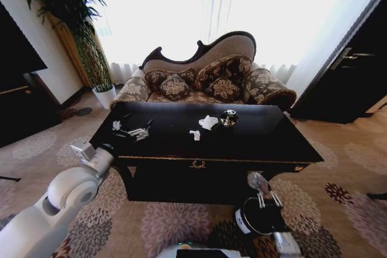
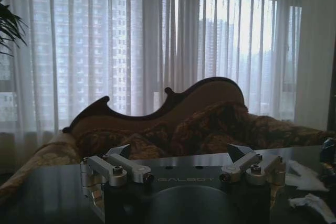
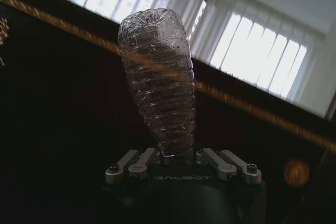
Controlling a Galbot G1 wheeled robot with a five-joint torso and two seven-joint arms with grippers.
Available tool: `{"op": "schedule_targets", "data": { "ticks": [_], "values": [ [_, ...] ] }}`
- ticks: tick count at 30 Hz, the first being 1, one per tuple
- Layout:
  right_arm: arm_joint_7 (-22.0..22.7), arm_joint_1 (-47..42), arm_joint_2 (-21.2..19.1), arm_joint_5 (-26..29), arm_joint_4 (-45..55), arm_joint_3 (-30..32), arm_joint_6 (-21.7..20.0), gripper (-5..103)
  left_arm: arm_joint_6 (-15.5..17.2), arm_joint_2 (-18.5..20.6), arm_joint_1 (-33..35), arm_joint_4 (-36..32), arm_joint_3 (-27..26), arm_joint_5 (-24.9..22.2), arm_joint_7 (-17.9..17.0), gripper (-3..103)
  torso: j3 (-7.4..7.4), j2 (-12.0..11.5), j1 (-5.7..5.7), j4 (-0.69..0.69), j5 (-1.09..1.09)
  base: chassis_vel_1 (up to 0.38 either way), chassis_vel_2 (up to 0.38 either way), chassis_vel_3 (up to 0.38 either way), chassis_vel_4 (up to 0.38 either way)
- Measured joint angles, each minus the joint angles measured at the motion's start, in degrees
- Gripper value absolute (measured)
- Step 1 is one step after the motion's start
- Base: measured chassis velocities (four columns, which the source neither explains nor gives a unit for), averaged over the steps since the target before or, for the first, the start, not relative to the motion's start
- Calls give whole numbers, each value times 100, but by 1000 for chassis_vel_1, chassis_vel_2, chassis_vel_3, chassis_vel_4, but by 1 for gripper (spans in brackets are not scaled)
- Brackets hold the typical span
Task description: Move to the front of the table and place the trash on the table into the trash bin.
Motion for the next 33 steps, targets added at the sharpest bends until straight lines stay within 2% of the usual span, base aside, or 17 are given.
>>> {"op": "schedule_targets", "data": {
  "ticks": [1, 5, 7, 9, 12, 13, 16, 23, 30, 33],
  "values": [
    [0, 0, 0, 0, 0, 0, 0, 24, 0, 0, 0, 0, 0, 0, 0, 100, 0, 0, 0, 0, 0, 0, 0, 0, 0],
    [-173, 105, -124, 828, -436, -237, -218, 24, -260, -274, 762, 101, -777, 184, 328, 100, 0, 0, 0, 5, 1, 0, 0, 0, 0],
    [-192, 127, -133, 948, -539, -259, -246, 24, -307, -331, 822, 127, -873, 204, 367, 100, 0, 0, 0, 4, 2, 0, 0, 0, 0],
    [-240, 219, -162, 1146, -756, -310, -317, 24, -386, -502, 960, 138, -1091, 215, 445, 100, 0, 0, 0, -2, 0, 0, 0, 0, 0],
    [-326, 426, -237, 1524, -1088, -538, -499, 24, -542, -822, 1374, 38, -1497, 191, 584, 100, 0, 0, 0, 3, 2, 0, 0, 0, 0],
    [-326, 426, -237, 1524, -1088, -538, -499, 24, -542, -822, 1374, 38, -1497, 191, 584, 100, 0, 0, 0, 3, 2, 0, 0, 0, 0],
    [-348, 624, -278, 2152, -1408, -889, -757, 24, -787, -1130, 1962, -62, -1918, 236, 713, 100, 0, 0, 0, 4, 1, 0, 0, 0, 0],
    [-419, 1242, -329, 2495, -2296, -1209, -821, 24, -1189, -1514, 2718, -192, -2241, 289, 849, 100, 0, 0, 0, 3, 3, 0, 0, 0, 0],
    [-478, 1902, -514, 2389, -3371, -1298, -789, 24, -1378, -1578, 2946, -229, -2311, 324, 877, 100, 0, 0, 0, 3, 1, 0, 0, 0, 0],
    [-514, 2226, -643, 2678, -3941, -1479, -839, 24, -1392, -1587, 2996, -303, -2314, 306, 884, 100, 1, 0, 0, 3, 2, 0, 0, 0, 0]
  ]
}}
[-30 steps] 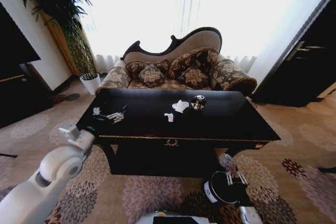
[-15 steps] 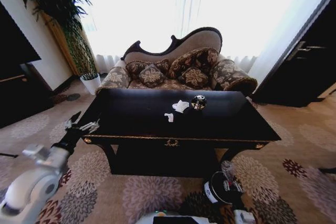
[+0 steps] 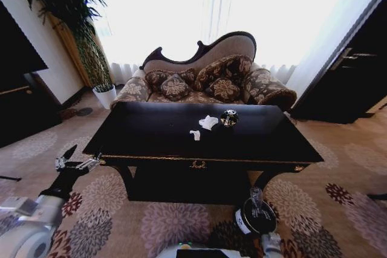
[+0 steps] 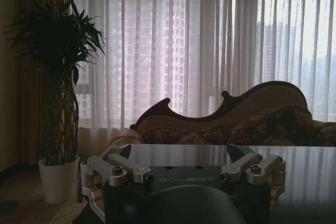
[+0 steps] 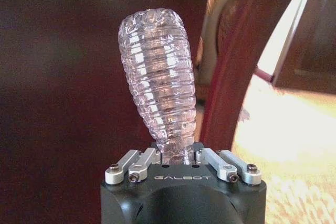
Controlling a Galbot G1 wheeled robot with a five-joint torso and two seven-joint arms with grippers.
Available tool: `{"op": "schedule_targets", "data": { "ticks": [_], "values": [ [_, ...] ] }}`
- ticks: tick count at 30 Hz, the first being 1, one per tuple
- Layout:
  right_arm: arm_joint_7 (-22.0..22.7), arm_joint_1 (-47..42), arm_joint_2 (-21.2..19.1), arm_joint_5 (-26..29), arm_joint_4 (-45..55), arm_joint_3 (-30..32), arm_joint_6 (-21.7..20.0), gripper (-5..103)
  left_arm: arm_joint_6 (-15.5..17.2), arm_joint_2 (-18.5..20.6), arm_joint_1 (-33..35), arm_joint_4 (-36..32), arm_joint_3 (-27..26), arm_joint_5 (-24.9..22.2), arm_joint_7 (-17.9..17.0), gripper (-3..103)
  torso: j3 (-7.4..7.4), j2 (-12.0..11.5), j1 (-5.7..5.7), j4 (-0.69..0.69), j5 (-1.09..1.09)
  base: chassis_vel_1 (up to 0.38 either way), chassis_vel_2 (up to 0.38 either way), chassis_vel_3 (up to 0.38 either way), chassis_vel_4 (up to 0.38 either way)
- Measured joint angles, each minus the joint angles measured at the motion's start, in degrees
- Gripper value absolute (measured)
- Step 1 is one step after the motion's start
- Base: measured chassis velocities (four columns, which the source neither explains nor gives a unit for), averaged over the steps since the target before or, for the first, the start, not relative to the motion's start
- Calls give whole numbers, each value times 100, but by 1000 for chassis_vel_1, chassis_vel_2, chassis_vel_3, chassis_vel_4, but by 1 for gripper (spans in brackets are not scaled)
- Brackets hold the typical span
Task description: Move to the front of the table and place the trash on the table into the trash bin.
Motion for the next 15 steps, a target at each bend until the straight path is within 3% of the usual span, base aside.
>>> {"op": "schedule_targets", "data": {
  "ticks": [15],
  "values": [
    [-55, 683, 10, 441, -751, -187, -596, 24, -7, -52, -22, -70, 61, -10, -26, 100, 0, 0, 0, 0, -3, 0, 0, 0, 0]
  ]
}}
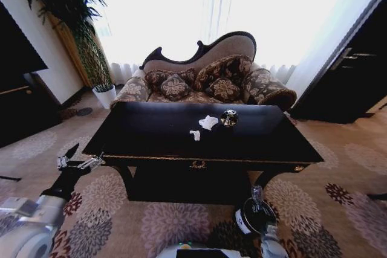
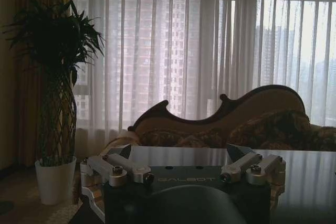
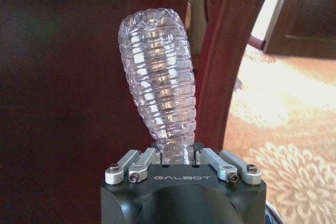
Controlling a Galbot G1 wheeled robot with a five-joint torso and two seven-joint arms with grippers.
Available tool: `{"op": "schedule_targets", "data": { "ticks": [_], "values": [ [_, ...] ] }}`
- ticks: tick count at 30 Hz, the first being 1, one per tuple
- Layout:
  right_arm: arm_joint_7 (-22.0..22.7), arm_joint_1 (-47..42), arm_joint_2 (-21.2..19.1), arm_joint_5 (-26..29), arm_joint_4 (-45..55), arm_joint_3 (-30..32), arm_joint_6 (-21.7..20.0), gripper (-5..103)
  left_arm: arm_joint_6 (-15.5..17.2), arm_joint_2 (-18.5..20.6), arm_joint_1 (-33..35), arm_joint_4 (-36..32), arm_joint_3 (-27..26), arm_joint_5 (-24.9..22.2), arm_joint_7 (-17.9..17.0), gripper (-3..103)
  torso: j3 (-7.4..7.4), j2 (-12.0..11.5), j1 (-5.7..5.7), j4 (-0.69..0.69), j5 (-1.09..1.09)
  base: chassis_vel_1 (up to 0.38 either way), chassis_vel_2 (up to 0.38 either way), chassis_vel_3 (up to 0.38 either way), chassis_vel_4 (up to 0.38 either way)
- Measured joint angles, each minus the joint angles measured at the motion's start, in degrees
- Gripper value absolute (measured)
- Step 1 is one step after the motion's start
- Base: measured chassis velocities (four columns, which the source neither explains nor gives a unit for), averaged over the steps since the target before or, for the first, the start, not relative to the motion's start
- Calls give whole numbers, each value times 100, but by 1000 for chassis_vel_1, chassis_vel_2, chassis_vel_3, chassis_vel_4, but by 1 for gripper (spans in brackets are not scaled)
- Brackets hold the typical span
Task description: Move to the front of the table and place the trash on the table into the trash bin.
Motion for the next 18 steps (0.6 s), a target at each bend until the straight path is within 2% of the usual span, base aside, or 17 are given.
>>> {"op": "schedule_targets", "data": {
  "ticks": [3, 5, 8, 9, 13, 16, 18],
  "values": [
    [-35, -16, 0, 132, 1, -2, -108, 21, 0, -2, -26, 5, 24, -28, -11, 100, 0, 0, 0, 0, 0, 0, 0, 0, 0],
    [-38, -22, 3, 141, 11, -2, -132, 24, 0, 4, -36, 3, 26, -47, -15, 100, 0, 0, 0, -1, 0, 0, 0, 0, 0],
    [-33, -11, 31, 233, 35, 38, -255, 34, -7, 29, -80, 3, 51, -41, -33, 100, 0, 0, 0, 0, 1, 0, 0, 0, 0],
    [-33, -11, 31, 233, 35, 38, -255, 34, -7, 29, -80, 3, 51, -41, -33, 100, 0, 0, 0, 0, 1, 0, 0, 0, 0],
    [-30, -13, 34, 314, 53, 55, -326, 56, -7, 32, -95, -4, 78, -34, -37, 100, 0, 0, 0, -1, 1, 0, 0, 0, 0],
    [-29, -15, 28, 317, 64, 66, -332, 62, -7, 42, -105, -5, 79, -42, -38, 100, 0, 0, 0, 0, 1, 0, 0, 0, 0],
    [-29, -20, 23, 320, 83, 74, -338, 72, -7, 49, -121, -3, 80, -48, -41, 100, 0, 0, 0, -1, 1, 0, 0, 0, 0]
  ]
}}
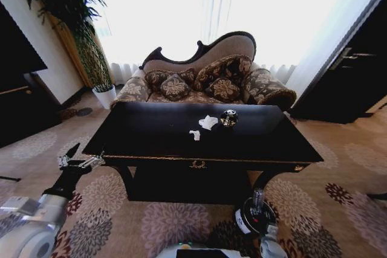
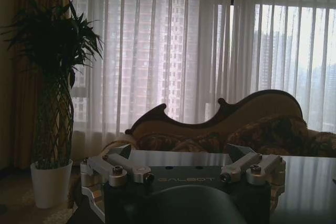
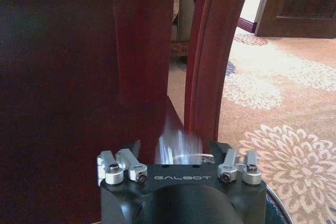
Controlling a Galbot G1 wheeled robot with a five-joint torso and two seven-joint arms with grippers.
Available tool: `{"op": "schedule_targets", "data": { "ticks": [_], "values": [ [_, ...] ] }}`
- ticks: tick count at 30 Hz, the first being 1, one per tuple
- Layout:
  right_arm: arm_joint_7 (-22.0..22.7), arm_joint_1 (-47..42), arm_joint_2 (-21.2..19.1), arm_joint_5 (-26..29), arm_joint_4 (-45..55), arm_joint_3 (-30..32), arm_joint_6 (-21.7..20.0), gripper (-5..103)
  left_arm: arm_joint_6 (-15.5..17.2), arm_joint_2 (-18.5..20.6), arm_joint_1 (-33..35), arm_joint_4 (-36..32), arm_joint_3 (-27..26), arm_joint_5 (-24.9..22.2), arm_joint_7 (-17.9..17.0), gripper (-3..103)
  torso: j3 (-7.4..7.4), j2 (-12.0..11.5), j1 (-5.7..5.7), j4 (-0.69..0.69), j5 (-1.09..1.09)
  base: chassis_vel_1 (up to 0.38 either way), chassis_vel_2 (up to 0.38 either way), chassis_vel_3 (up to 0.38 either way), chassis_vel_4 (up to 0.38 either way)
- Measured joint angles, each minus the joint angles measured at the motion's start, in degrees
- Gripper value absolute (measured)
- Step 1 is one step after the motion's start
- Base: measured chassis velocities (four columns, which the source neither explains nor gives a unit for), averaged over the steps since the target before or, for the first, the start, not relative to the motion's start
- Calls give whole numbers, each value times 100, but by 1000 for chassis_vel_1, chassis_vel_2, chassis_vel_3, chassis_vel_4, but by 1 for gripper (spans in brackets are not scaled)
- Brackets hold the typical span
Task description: Move to the front of the table and place the trash on the table into the trash bin.
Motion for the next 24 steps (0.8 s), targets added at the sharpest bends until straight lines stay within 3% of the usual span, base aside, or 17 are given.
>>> {"op": "schedule_targets", "data": {
  "ticks": [1, 4, 6, 9, 16, 24],
  "values": [
    [0, 0, 0, 0, 0, 0, 0, 72, 0, 0, 0, 0, 0, 0, 0, 100, 0, 0, 0, 0, 0, 0, 0, 0, 0],
    [-2, -19, -5, 2, 20, 4, -3, 88, 9, 2, -2, 0, 0, -1, -17, 100, 0, 0, 0, 0, 0, 0, 0, 0, 0],
    [-3, -26, -5, 2, 27, 4, -3, 88, 11, 2, -2, 0, 0, -1, -18, 100, 0, 0, 0, 0, 0, 0, 0, 0, 0],
    [-15, -115, 5, 0, 119, 6, 17, 99, 18, 3, -3, 1, 0, -2, -21, 100, 0, 0, 0, 0, 0, 0, 0, 0, 0],
    [-145, -411, 40, -85, 365, 31, 331, 100, 23, 5, -3, 3, 0, -4, -23, 100, 0, 0, 0, 1, 0, 0, 0, 0, 0],
    [-429, -1132, 188, -629, 926, 304, 1076, 100, 27, 6, -3, 7, 0, -4, -24, 100, -1, 0, 0, 0, 1, 0, 0, 0, 0]
  ]
}}
